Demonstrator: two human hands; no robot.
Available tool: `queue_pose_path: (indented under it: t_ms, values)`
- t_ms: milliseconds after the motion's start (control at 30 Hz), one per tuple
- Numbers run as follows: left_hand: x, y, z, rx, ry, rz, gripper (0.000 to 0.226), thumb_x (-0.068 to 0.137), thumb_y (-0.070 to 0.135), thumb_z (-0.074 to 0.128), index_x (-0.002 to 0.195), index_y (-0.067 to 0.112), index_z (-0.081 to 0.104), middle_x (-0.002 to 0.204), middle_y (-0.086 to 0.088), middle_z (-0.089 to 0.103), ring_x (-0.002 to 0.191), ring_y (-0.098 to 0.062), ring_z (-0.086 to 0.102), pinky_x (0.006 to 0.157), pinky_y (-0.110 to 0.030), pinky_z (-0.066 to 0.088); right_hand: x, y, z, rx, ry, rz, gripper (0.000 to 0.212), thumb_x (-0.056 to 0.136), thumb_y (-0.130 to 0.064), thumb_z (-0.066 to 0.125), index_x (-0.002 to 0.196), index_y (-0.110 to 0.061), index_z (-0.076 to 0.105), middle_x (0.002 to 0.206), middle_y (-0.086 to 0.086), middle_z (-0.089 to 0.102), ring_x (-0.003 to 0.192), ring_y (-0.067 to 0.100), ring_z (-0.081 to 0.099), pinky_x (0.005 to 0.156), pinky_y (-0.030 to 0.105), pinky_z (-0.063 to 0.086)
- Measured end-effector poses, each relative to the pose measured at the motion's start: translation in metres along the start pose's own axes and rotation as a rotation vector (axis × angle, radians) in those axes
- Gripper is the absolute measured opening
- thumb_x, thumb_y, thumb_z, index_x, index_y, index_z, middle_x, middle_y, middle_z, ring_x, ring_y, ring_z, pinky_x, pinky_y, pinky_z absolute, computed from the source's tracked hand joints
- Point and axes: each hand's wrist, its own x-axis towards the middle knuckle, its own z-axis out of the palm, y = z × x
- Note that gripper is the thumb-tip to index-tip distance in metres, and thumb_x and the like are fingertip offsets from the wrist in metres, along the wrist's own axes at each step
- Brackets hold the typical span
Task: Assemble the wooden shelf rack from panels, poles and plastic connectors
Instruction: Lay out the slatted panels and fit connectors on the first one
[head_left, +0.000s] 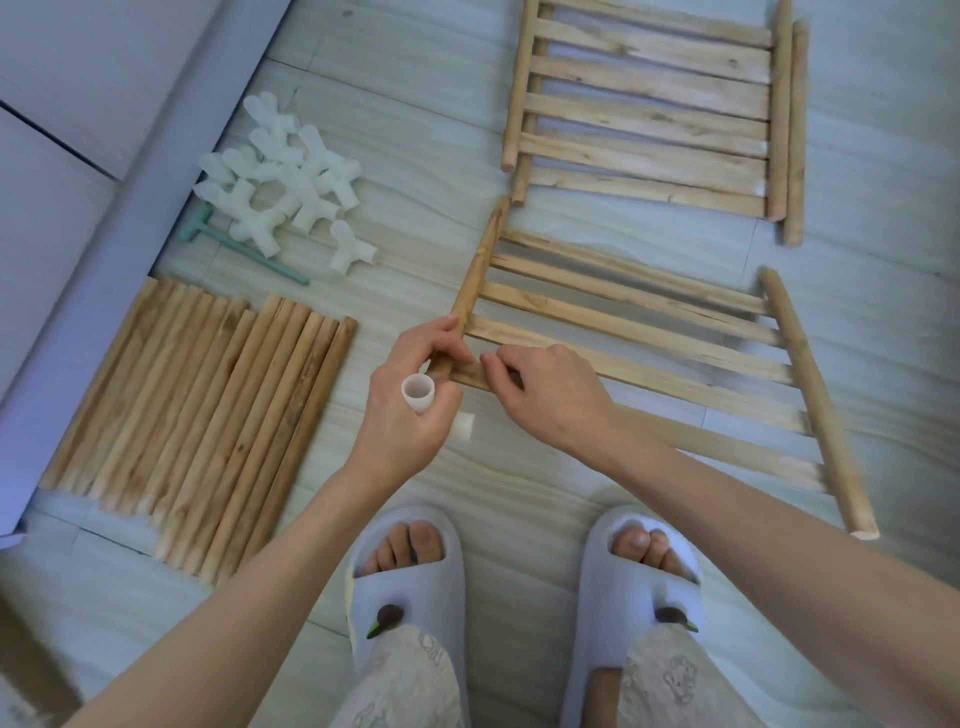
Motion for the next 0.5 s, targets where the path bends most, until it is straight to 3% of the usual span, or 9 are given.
queue_pose_path:
  t_ms: [100,267,400,500]
  values:
    - [-0.006,-0.001,0.001,-0.011,-0.066,-0.083,0.031,0.068,0.007,0.044,0.092,0.018,0.059,0.108,0.0,0.065,0.133,-0.005,0.038,0.105,-0.024,0.037,0.001,0.006,0.008,0.041,-0.065,0.071,0.039,0.097,-0.036,0.038,0.061,-0.023,0.045,0.06,-0.004,0.046,0.063,0.026,0.049,0.055,0.031,0.031]
    - [-0.013,-0.007,0.007,0.02,-0.047,-0.048,0.025,0.077,0.0,0.044,0.094,0.002,0.063,0.107,0.002,0.065,0.133,-0.007,0.04,0.103,-0.022,0.039,0.002,0.013,0.008,0.143,-0.177,0.165,0.046,0.096,-0.038,0.039,0.055,-0.022,0.053,0.058,-0.003,0.057,0.065,0.023,0.055,0.055,0.031,0.038]
    - [-0.007,-0.006,0.009,0.053,0.097,0.089,0.03,0.08,0.011,0.04,0.09,-0.004,0.063,0.101,-0.004,0.064,0.122,-0.013,0.052,0.097,-0.024,0.044,0.002,0.009,0.005,0.141,-0.124,0.107,0.051,0.096,-0.037,0.041,0.046,-0.024,0.039,0.047,-0.007,0.041,0.058,0.022,0.045,0.054,0.031,0.03]
    - [-0.008,-0.012,0.006,0.07,0.106,0.132,0.033,0.078,0.013,0.039,0.094,-0.005,0.062,0.091,-0.008,0.065,0.117,-0.007,0.054,0.096,-0.03,0.048,-0.001,0.005,0.008,0.12,-0.095,0.085,0.052,0.096,-0.036,0.042,0.046,-0.026,0.032,0.048,-0.009,0.036,0.06,0.023,0.043,0.057,0.031,0.029]
